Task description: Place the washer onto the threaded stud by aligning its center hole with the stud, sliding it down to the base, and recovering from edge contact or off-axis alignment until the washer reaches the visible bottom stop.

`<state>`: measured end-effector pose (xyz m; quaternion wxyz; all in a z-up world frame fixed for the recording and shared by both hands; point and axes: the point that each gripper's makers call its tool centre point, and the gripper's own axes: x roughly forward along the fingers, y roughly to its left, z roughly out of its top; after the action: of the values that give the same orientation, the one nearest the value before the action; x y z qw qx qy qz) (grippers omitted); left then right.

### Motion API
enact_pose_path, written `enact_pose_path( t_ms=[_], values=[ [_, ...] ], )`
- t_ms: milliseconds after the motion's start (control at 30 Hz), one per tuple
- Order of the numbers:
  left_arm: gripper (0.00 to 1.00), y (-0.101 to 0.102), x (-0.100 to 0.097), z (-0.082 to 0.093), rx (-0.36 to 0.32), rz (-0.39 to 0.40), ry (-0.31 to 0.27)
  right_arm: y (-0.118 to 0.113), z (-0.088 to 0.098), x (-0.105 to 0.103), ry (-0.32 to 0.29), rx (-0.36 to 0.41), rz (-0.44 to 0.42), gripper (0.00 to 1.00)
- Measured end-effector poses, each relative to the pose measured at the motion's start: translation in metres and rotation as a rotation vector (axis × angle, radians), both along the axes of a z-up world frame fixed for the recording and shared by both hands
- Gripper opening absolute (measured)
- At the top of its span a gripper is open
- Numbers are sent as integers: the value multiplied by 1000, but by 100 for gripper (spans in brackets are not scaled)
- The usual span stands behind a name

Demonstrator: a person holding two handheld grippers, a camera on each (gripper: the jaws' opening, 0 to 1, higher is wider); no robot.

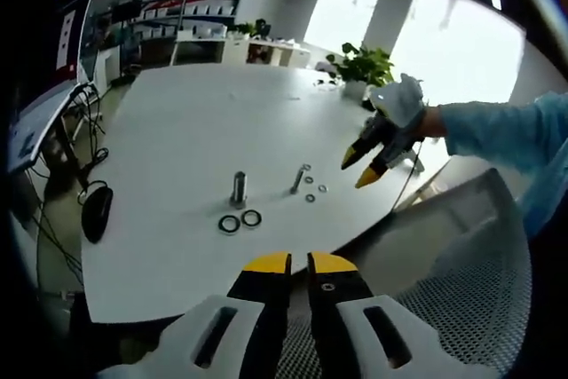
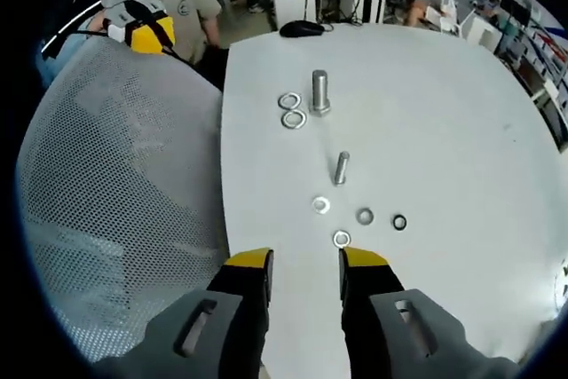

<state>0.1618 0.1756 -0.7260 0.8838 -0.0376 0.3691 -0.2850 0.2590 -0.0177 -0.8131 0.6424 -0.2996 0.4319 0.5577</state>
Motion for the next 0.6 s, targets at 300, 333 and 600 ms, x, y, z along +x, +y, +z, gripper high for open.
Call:
enact_pose_path(
  t_ms=[300, 333, 600],
  values=[
    [5, -2, -4, -4, 6, -34, 26, 1, -18, 8, 20, -52, 9, 32],
    [5, -2, -3, -3, 5, -33, 25, 2, -19, 9, 18, -55, 11, 32],
    [5, -3, -3, -3, -1, -30, 26, 4, -35, 19, -23, -106, 42, 31]
  ],
)
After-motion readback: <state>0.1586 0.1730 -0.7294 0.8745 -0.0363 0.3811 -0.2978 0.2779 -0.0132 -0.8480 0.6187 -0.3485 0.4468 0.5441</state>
